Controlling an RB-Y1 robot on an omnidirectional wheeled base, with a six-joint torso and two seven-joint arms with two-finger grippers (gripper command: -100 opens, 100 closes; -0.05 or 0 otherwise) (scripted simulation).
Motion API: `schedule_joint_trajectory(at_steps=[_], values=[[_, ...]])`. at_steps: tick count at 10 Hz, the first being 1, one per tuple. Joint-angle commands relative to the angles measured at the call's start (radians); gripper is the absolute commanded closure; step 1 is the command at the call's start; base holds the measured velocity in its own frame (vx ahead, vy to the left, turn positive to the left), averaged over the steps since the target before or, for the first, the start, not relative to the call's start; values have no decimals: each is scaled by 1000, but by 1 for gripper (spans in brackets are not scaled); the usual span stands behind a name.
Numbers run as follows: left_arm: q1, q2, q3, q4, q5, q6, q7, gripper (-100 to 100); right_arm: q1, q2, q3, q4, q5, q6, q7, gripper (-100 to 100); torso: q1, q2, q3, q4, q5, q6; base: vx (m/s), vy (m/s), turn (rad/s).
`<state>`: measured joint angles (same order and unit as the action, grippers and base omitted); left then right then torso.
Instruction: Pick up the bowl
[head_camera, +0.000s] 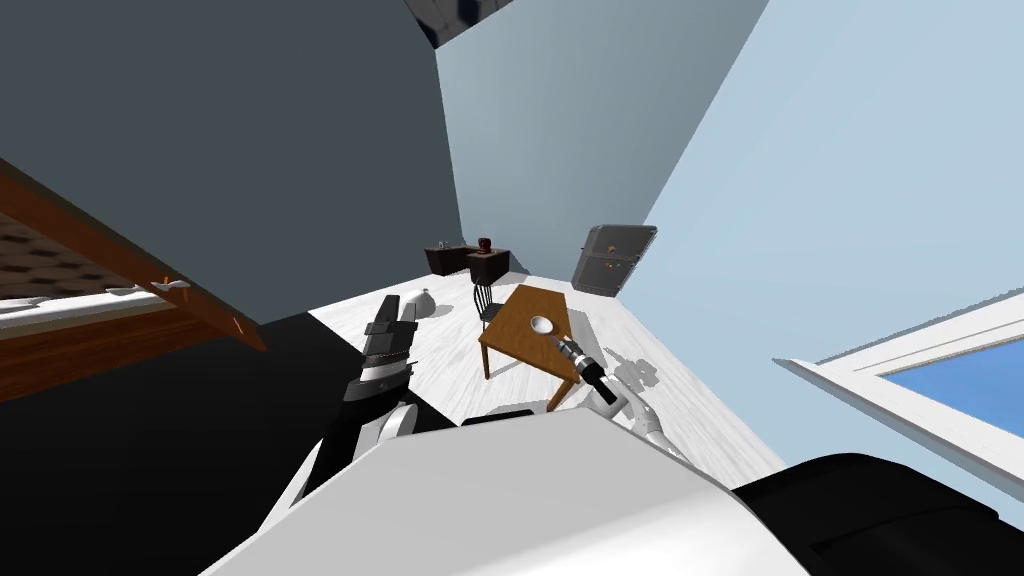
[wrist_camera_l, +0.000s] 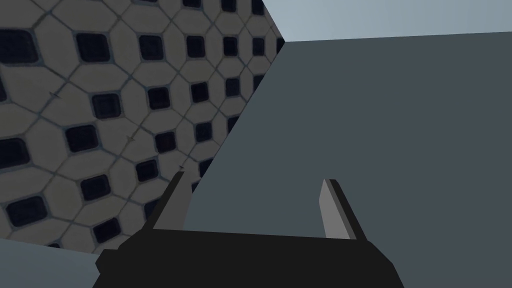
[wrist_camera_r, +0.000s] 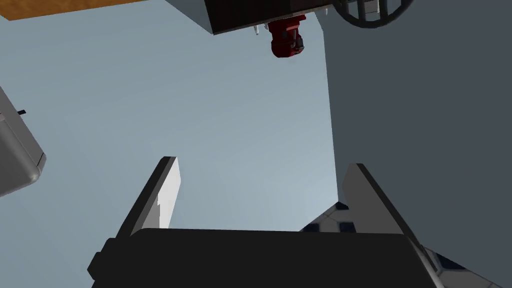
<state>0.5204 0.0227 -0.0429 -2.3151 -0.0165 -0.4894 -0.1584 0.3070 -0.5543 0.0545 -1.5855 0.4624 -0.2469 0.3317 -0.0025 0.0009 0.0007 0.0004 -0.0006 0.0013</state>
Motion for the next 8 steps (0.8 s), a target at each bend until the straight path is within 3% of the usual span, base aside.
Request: schedule_joint_trajectory(at_steps=[1, 3, 4, 5, 6, 7, 8], values=[[0, 0, 0, 0, 0, 0, 0, 0, -28, -31, 15, 50, 40, 7, 21, -100, 0, 0, 0, 0, 0, 0, -47, 0, 291], [0, 0, 0, 0, 0, 0, 0, 0, -28, -31, 15, 93, 40, 7, 21, -100, 0, 0, 0, 0, 0, 0, -35, -7, 73], [0, 0, 0, 0, 0, 0, 0, 0, -45, -66, 30, 126, 78, 19, 36, -100, 0, 0, 0, 0, 0, 0, -39, 11, 277], [0, 0, 0, 0, 0, 0, 0, 0, -45, -66, 30, 160, 78, 19, 36, -100, 1, 0, 0, 0, 0, -1, -44, -3, 180], [0, 0, 0, 0, 0, 0, 0, 0, -45, -66, 30, 161, 78, 19, 36, -100, 0, 0, 0, 0, 0, 0, -22, -9, -2], [0, 0, 0, 0, 0, 0, 0, 0, -62, -101, 46, 198, 115, 29, 49, -100, 0, 0, 0, 0, 0, 0, -45, -2, 302], [0, 0, 0, 0, 0, 0, 0, 0, -62, -101, 46, 228, 115, 29, 49, -100, 0, 0, 0, 0, 0, -1, -44, -4, 194]])
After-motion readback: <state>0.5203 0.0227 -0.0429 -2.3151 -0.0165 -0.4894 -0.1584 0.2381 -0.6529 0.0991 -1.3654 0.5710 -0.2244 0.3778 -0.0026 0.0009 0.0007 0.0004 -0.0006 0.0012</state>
